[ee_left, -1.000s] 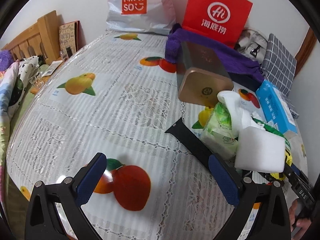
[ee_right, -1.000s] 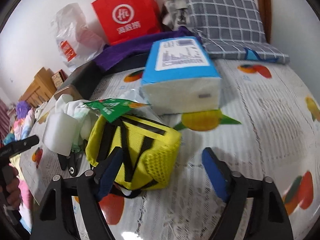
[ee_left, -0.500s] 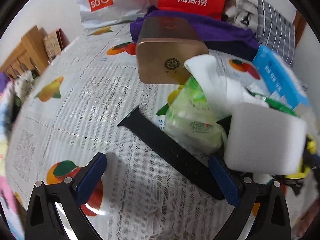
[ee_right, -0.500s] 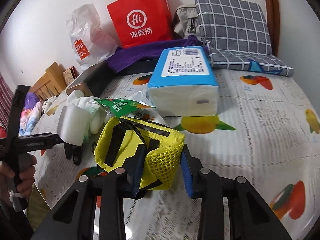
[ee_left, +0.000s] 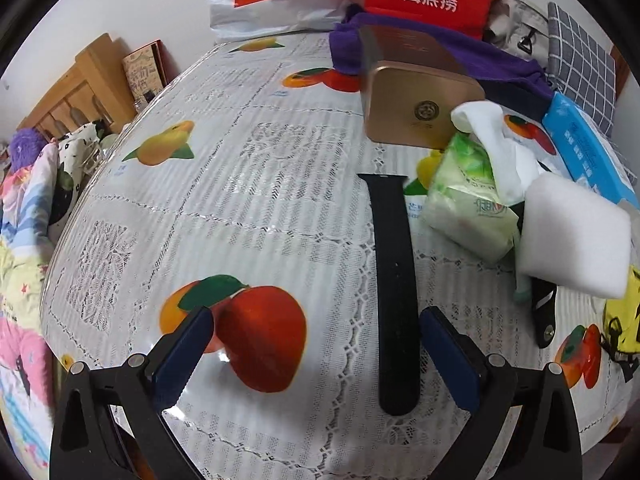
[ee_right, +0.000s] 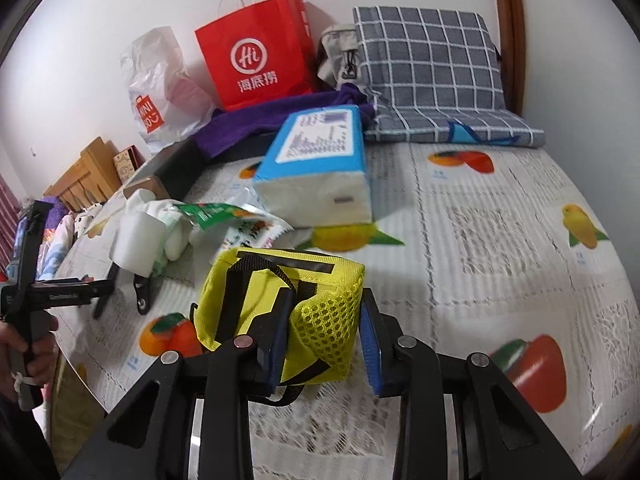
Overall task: Organize soft objects
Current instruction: 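Grasp the black watch strap with the left gripper while the right gripper lifts the pouch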
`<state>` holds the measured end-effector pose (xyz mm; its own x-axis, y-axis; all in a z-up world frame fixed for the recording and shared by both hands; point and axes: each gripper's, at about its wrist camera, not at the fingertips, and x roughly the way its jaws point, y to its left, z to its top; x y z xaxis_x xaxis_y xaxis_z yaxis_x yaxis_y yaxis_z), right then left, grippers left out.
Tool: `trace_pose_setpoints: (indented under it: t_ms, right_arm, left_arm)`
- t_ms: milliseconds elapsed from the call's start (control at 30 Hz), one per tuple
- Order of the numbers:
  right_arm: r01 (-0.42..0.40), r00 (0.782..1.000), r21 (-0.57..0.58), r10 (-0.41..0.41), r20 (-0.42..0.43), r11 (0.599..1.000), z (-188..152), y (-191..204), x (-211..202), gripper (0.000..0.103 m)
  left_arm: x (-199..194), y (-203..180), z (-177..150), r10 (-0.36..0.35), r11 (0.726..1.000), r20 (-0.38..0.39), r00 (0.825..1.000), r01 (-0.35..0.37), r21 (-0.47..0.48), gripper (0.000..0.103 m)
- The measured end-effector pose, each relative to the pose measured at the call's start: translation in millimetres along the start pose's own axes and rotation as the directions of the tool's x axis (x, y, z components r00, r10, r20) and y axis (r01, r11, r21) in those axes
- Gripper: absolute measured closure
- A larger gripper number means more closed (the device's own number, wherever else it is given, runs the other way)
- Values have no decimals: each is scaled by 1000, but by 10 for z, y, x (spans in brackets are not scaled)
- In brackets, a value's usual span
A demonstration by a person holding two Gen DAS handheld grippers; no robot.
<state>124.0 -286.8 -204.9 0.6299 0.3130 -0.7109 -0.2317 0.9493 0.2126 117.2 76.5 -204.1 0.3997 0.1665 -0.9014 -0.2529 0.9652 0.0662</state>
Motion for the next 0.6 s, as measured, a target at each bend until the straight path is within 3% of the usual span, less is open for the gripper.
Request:
trace_pose_setpoints:
  t_ms: [133,200,267,333,400,500,533,600]
  right_arm:
    - [-1,999,9,1,-43,1000,-40,-25,64,68]
    - [-14,998,19,15,-56,1000,-60,-37,98,63]
    - [-28,997,29,30,-73,999,-85,-38,160,52]
    - [-12,998,-3,12,-58,1000,-106,21,191,50]
    - [-2,999,-37,1,-46,999,-120,84,219,50]
    - [24,999,-60,-26,-25,998,-124,121,240,61]
    - [30,999,-58,-32,-24,998,-114,113,241,69]
    - [12,999,-33,-13,-31,999,-98,62,229,73]
  left_arm:
    - [19,-127,15,-58,998,49,997,56,34,13]
    - [-18,-221,20,-85,995,88,992,80,63,44]
    - [-38,-286,39,-100,992,97,990,91,89,63]
    - [-45,-292,56,-106,991,105,989,96,96,78]
    - [-43,-270,74,-114,991,105,988,105,87,83]
    - [-37,-255,84,-128,989,109,986,118,90,83]
    - [-32,-245,82,-130,989,111,985,121,88,83]
    - [-30,-247,88,-131,989,113,985,121,88,83]
